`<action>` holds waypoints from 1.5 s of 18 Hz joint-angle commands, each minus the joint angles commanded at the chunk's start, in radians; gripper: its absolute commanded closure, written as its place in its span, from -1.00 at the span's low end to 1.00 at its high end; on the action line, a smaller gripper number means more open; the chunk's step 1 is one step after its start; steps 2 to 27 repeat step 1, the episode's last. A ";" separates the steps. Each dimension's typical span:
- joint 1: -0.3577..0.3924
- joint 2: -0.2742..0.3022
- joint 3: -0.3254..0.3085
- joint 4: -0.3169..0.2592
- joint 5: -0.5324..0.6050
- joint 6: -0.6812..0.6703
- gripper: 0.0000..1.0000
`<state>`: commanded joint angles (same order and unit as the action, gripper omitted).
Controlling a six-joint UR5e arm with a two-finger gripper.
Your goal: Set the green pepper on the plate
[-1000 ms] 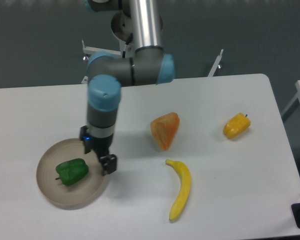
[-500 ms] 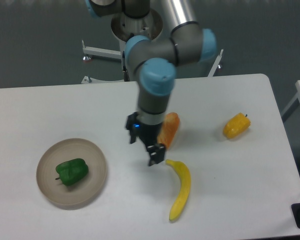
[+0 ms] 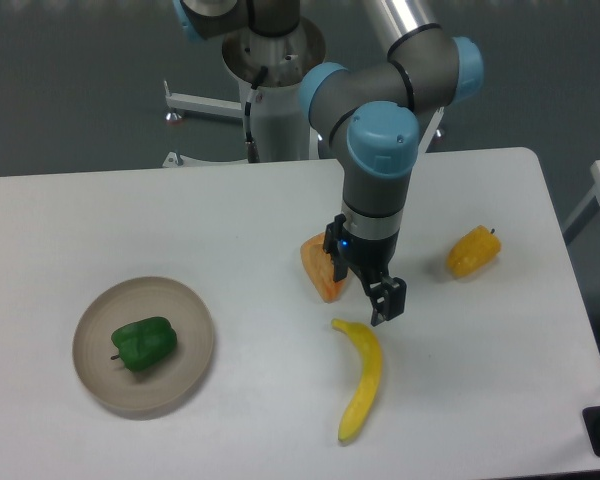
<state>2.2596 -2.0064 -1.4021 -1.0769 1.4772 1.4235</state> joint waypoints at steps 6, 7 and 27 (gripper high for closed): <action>0.002 -0.005 0.000 0.000 0.002 -0.002 -1.00; 0.002 -0.005 0.000 0.000 0.002 -0.002 -1.00; 0.002 -0.005 0.000 0.000 0.002 -0.002 -1.00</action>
